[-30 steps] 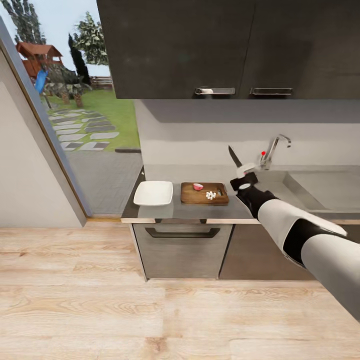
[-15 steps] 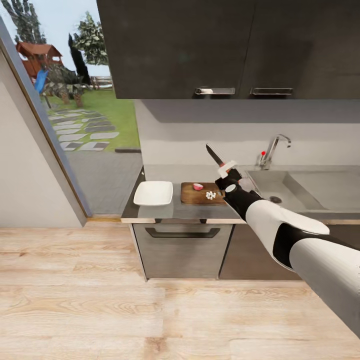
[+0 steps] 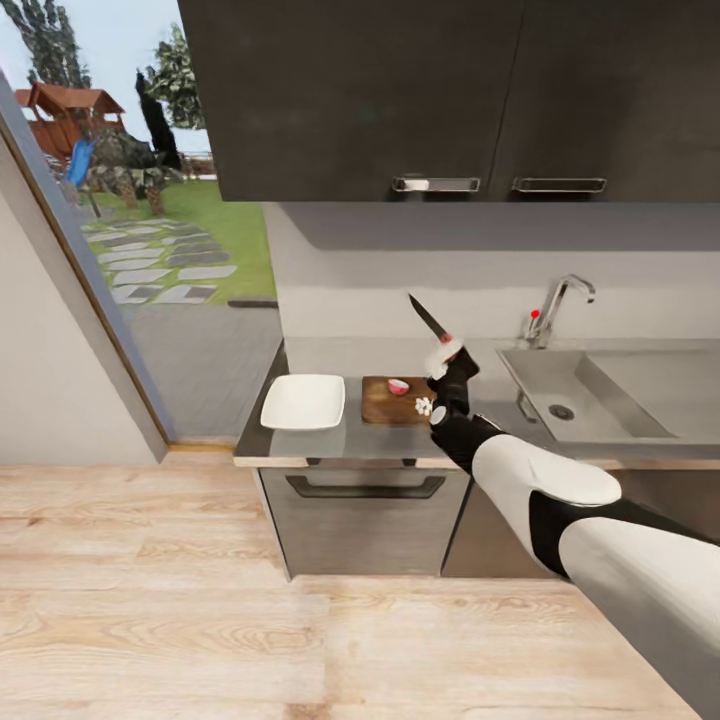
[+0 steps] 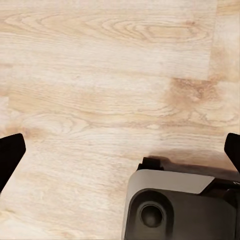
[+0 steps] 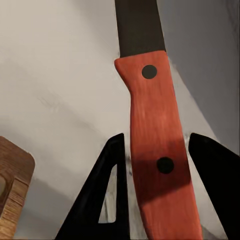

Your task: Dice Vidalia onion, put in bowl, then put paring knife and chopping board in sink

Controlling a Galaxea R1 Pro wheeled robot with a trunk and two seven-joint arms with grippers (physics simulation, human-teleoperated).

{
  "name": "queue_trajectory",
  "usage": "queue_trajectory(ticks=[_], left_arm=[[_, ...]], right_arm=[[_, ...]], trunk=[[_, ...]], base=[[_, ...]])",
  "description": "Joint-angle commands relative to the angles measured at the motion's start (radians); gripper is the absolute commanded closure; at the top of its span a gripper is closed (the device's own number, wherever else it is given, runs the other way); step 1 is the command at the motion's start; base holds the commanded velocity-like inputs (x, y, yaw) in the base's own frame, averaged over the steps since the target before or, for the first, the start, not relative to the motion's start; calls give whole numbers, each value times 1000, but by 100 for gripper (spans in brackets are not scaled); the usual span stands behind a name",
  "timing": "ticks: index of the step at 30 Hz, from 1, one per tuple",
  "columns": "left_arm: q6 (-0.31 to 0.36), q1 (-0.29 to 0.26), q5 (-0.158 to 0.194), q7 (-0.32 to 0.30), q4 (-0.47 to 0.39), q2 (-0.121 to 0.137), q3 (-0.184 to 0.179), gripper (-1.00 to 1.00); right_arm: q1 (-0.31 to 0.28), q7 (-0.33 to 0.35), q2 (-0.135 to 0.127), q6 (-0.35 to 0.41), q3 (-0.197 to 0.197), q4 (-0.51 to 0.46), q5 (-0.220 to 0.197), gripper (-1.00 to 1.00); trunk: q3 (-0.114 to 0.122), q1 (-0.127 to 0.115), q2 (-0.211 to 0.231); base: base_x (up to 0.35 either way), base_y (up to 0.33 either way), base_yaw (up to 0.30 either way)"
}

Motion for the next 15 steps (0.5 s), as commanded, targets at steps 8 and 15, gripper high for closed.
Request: queue_trajectory(ticks=[8,15], left_arm=[[-5,-1,1,3,4,-1,-6,-100],[-5,-1,1,3,4,-1,-6,-100]], right_arm=[[40,-182,11,-1,19,-1,8,100],[110,-280,11,28,94,4,8,100]], trunk=[[-2,1,-2],[-2,1,-2]], base=[[13,0,0],[0,0,0]])
